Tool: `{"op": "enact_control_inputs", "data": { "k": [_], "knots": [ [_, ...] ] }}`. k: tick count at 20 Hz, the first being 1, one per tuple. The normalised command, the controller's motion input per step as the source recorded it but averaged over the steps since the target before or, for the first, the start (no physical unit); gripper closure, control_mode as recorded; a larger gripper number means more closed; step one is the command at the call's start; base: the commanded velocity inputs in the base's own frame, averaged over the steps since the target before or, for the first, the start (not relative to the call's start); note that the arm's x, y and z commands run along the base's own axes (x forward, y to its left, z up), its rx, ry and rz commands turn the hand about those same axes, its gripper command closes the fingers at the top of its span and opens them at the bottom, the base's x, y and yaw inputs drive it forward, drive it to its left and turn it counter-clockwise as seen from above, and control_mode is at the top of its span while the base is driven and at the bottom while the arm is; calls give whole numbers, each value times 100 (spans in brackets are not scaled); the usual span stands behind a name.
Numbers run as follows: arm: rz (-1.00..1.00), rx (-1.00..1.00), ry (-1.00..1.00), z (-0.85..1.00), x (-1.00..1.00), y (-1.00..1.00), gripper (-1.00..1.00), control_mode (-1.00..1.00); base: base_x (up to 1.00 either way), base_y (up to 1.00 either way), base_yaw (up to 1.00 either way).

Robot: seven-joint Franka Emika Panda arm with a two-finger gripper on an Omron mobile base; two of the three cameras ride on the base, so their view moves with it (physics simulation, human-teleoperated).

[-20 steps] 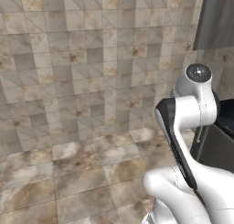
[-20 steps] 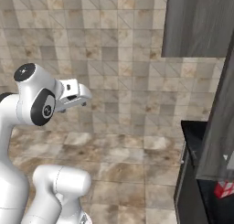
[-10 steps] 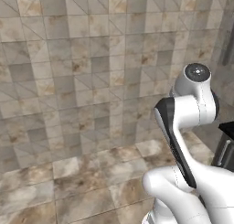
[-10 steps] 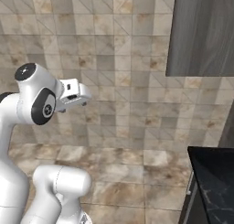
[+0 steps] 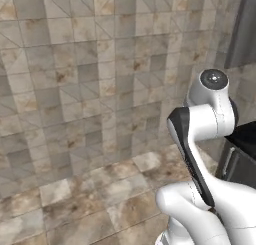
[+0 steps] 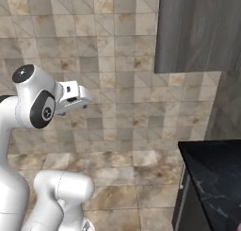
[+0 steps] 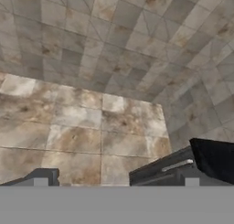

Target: Pick the bar and boxed food from the counter and place them in the cabinets closest to them.

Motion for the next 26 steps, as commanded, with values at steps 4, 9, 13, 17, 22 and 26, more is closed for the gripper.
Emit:
{"op": "enact_control_inputs", "data": {
  "k": [4,9,13,17,22,26],
  "knots": [
    [0,0,0,0,0,0,-100,100,1,-5,-44],
    [0,0,0,0,0,0,-100,100,4,-1,-46],
    [0,0,0,0,0,0,-100,100,6,0,-46],
    [0,0,0,0,0,0,-100,100,5,0,-45],
    [0,0,0,0,0,0,-100,100,3,0,-45],
    [0,0,0,0,0,0,-100,100,4,0,-43]
  ]
}}
